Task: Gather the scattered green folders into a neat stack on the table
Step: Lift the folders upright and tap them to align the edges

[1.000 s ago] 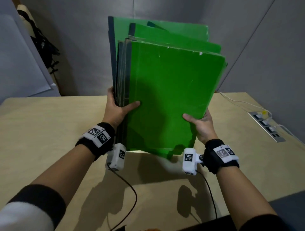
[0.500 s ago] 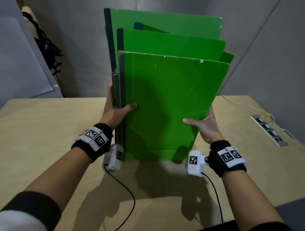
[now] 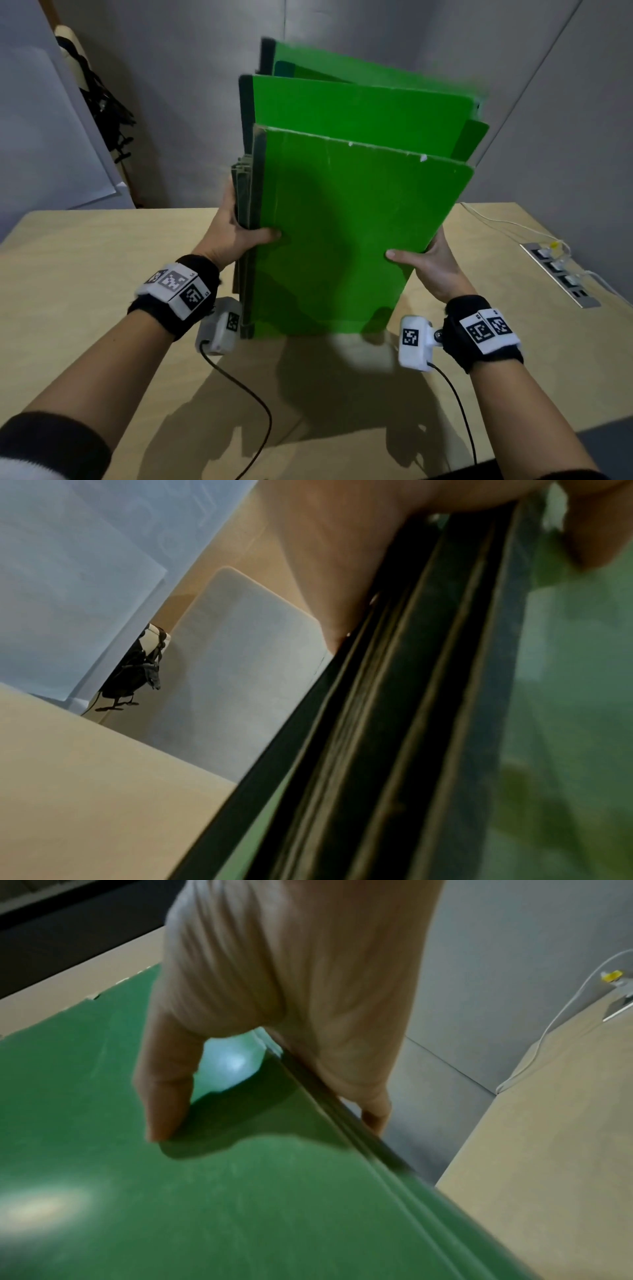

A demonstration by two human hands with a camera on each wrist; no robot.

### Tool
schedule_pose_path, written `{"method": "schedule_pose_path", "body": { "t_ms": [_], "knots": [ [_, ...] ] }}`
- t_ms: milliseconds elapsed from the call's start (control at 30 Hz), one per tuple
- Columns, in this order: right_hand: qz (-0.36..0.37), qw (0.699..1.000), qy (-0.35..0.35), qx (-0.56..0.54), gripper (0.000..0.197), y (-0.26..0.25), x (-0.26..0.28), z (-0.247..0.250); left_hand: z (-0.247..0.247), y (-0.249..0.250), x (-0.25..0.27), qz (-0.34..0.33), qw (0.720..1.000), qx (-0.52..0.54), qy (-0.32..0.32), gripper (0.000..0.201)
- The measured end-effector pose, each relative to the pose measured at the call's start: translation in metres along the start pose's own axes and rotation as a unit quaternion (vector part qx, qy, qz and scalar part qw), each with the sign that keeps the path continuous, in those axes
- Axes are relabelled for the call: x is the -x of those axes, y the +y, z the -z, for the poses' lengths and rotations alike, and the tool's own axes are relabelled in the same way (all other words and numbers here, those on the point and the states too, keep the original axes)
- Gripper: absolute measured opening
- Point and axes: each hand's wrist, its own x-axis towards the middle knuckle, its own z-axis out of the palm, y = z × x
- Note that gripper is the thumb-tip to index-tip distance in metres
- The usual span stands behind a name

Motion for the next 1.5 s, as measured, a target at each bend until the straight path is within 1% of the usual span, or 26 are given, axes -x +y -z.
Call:
{"method": "schedule_pose_path", "body": {
  "t_ms": [67, 100, 167, 233, 300, 400, 433, 500, 533, 567, 633, 667, 767, 833, 900, 967, 1033, 1200, 1300, 1333, 1367, 1433, 1467, 1500],
  "knots": [
    [-0.005, 1.000, 0.007, -0.019, 0.116, -0.003, 0.004, -0.006, 0.000, 0.000, 0.006, 0.003, 1.000, -0.010, -0.006, 0.092],
    [-0.002, 1.000, 0.007, -0.026, 0.120, -0.003, 0.006, -0.008, 0.000, -0.001, 0.010, 0.009, 1.000, -0.007, -0.003, 0.091],
    [0.009, 1.000, 0.011, -0.027, 0.122, -0.005, 0.009, -0.010, -0.002, -0.001, 0.017, 0.030, 0.999, 0.013, 0.008, 0.094],
    [0.014, 0.999, 0.015, -0.029, 0.122, -0.009, 0.012, -0.011, -0.005, -0.002, 0.022, 0.056, 0.998, 0.022, 0.016, 0.114],
    [0.025, 0.999, 0.015, -0.025, 0.124, -0.014, 0.016, -0.009, -0.008, 0.000, 0.027, 0.058, 0.998, 0.028, 0.015, 0.128],
    [0.026, 0.999, 0.025, -0.034, 0.126, -0.024, 0.022, -0.009, -0.009, 0.006, 0.031, 0.045, 0.998, 0.038, 0.015, 0.129],
    [0.023, 0.999, 0.028, -0.033, 0.122, -0.028, 0.024, -0.010, -0.010, 0.008, 0.032, 0.038, 0.998, 0.042, 0.016, 0.128],
    [0.030, 0.999, 0.031, -0.030, 0.099, -0.032, 0.025, -0.008, -0.013, 0.016, 0.035, 0.016, 0.998, 0.052, 0.026, 0.127],
    [0.034, 0.998, 0.036, -0.031, 0.092, -0.034, 0.024, -0.008, -0.015, 0.021, 0.036, 0.003, 0.998, 0.061, 0.036, 0.129],
    [0.039, 0.998, 0.037, -0.040, 0.094, -0.036, 0.025, -0.009, -0.017, 0.027, 0.038, -0.014, 0.996, 0.069, 0.046, 0.131],
    [0.042, 0.995, 0.065, -0.066, 0.119, -0.044, 0.030, -0.015, -0.022, 0.039, 0.040, -0.041, 0.994, 0.080, 0.067, 0.131],
    [0.056, 0.992, 0.086, -0.069, 0.124, -0.048, 0.032, -0.018, -0.023, 0.043, 0.040, -0.050, 0.993, 0.079, 0.076, 0.130],
    [0.106, 0.986, 0.123, -0.035, 0.110, -0.061, 0.034, -0.026, -0.028, 0.051, 0.038, -0.066, 0.992, 0.066, 0.088, 0.114],
    [0.120, 0.982, 0.143, -0.021, 0.095, -0.071, 0.033, -0.032, -0.028, 0.054, 0.036, -0.073, 0.992, 0.053, 0.090, 0.105],
    [0.134, 0.977, 0.167, -0.021, 0.076, -0.074, 0.027, -0.032, -0.027, 0.056, 0.035, -0.087, 0.992, 0.043, 0.083, 0.103],
    [0.144, 0.970, 0.192, -0.036, 0.064, -0.079, 0.020, -0.030, -0.028, 0.056, 0.033, -0.120, 0.989, 0.022, 0.078, 0.103],
    [0.145, 0.966, 0.207, -0.045, 0.062, -0.085, 0.014, -0.028, -0.029, 0.057, 0.030, -0.141, 0.987, 0.002, 0.081, 0.103],
    [0.115, 0.970, 0.209, -0.032, 0.048, -0.090, 0.005, -0.029, -0.030, 0.056, 0.019, -0.082, 0.989, 0.047, 0.112, 0.095],
    [0.093, 0.969, 0.226, -0.025, 0.060, -0.098, 0.001, -0.028, -0.028, 0.065, 0.009, -0.064, 0.987, 0.095, 0.116, 0.089],
    [0.081, 0.971, 0.222, -0.027, 0.062, -0.102, 0.000, -0.027, -0.026, 0.070, 0.005, -0.068, 0.985, 0.116, 0.108, 0.081],
    [0.070, 0.974, 0.212, -0.034, 0.058, -0.107, -0.001, -0.027, -0.023, 0.075, 0.001, -0.075, 0.984, 0.128, 0.096, 0.068],
    [0.049, 0.979, 0.189, -0.057, 0.033, -0.113, -0.004, -0.024, -0.020, 0.083, -0.008, -0.087, 0.984, 0.127, 0.088, 0.039],
    [0.048, 0.980, 0.181, -0.064, 0.029, -0.114, -0.005, -0.022, -0.021, 0.085, -0.012, -0.093, 0.983, 0.129, 0.094, 0.025],
    [0.049, 0.981, 0.175, -0.064, 0.030, -0.114, -0.005, -0.022, -0.022, 0.086, -0.015, -0.093, 0.981, 0.136, 0.104, 0.012]
  ]
}}
